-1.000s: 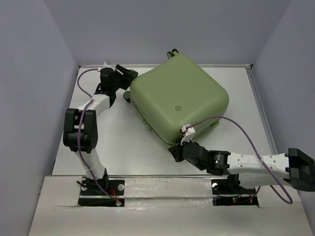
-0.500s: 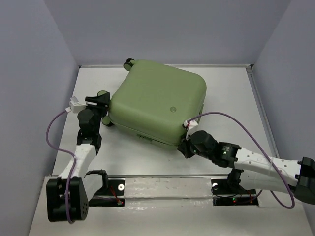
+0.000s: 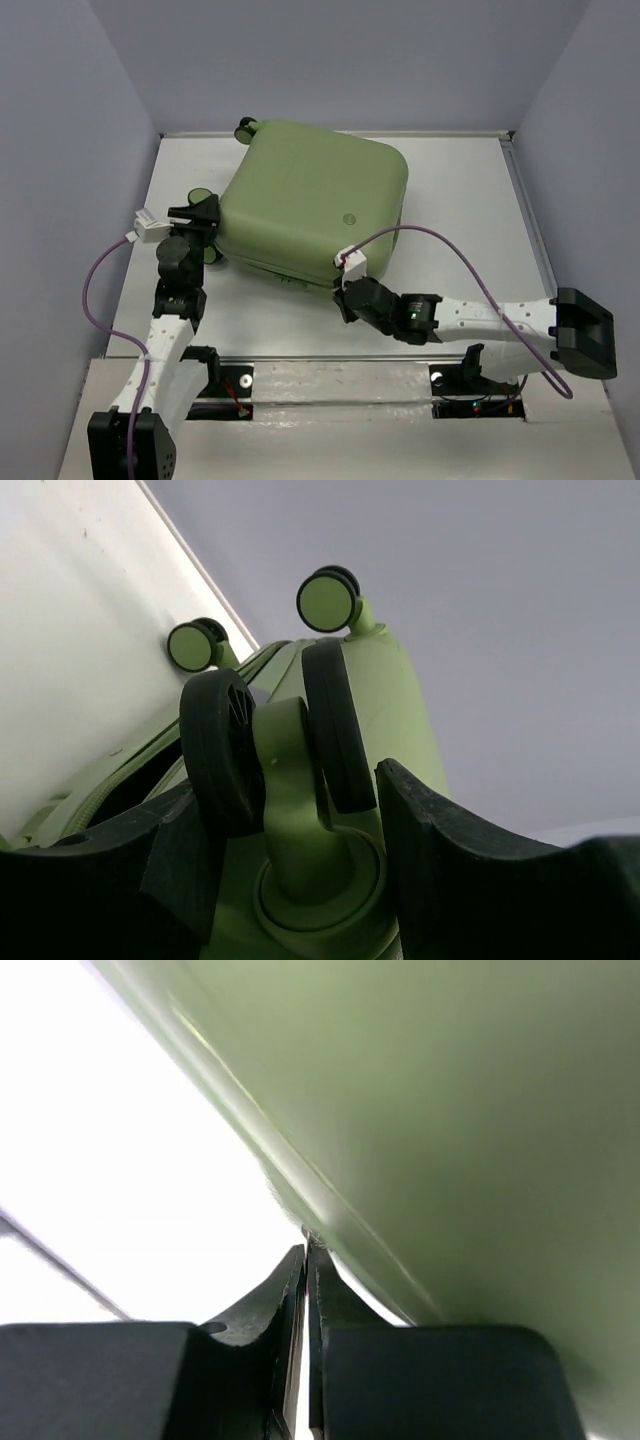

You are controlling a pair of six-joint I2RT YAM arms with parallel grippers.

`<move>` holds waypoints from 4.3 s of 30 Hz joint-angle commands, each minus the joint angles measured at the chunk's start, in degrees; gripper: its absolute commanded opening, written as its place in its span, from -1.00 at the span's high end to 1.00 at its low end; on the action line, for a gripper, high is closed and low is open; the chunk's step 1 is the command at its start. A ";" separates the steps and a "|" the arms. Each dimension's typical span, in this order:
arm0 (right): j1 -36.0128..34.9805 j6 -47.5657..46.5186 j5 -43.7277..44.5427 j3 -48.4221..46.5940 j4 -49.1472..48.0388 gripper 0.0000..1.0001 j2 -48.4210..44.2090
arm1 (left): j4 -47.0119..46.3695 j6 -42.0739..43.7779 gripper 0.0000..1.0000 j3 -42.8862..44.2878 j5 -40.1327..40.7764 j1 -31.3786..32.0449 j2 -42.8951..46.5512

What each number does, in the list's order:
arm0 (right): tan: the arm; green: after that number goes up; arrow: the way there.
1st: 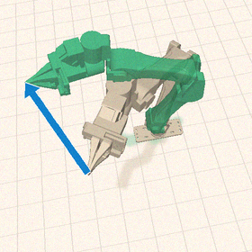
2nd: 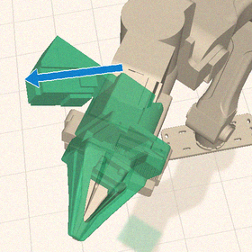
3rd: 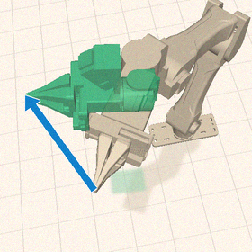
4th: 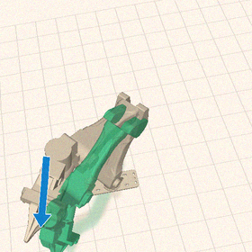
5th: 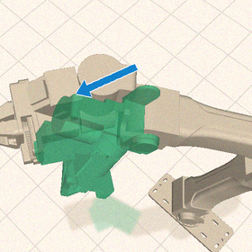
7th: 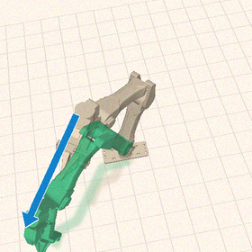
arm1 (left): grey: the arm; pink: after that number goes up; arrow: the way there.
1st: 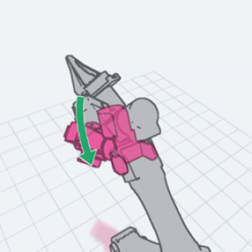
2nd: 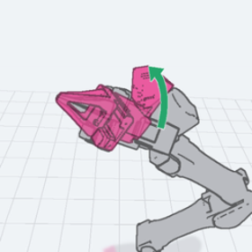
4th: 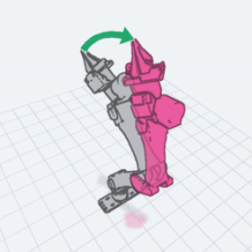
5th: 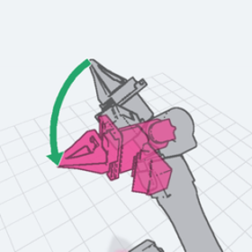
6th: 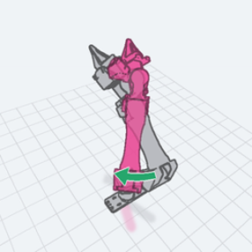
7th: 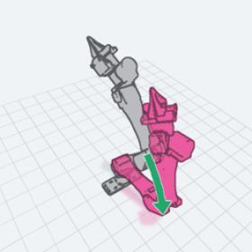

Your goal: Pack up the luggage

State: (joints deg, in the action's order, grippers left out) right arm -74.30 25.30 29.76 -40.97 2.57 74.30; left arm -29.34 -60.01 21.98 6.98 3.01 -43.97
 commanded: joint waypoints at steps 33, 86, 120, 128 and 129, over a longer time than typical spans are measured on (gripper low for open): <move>20.25 -8.86 -33.00 -10.70 -19.10 0.86 3.74 | 3.69 7.37 0.88 -9.67 -1.47 44.07 9.78; 59.98 4.24 -26.05 -2.78 5.96 -0.99 -22.82 | -3.79 21.33 0.89 -5.63 -2.06 53.77 -3.66; 42.16 0.54 -47.53 11.86 -3.61 0.69 -30.10 | 35.14 29.24 -0.81 16.69 3.74 58.69 4.50; 32.29 -0.51 -39.87 17.06 -17.76 -0.12 -18.77 | 33.13 35.22 -0.95 20.91 0.67 56.59 -7.25; 32.29 -0.34 -39.69 17.24 -18.99 -0.17 -16.93 | 32.08 36.18 -0.95 21.44 0.05 55.63 -8.41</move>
State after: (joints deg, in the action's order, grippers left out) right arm -41.34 25.04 -14.61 -24.69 -4.32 53.74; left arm 3.16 -28.82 40.07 8.58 60.31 -47.46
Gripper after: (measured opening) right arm 0.548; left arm 0.972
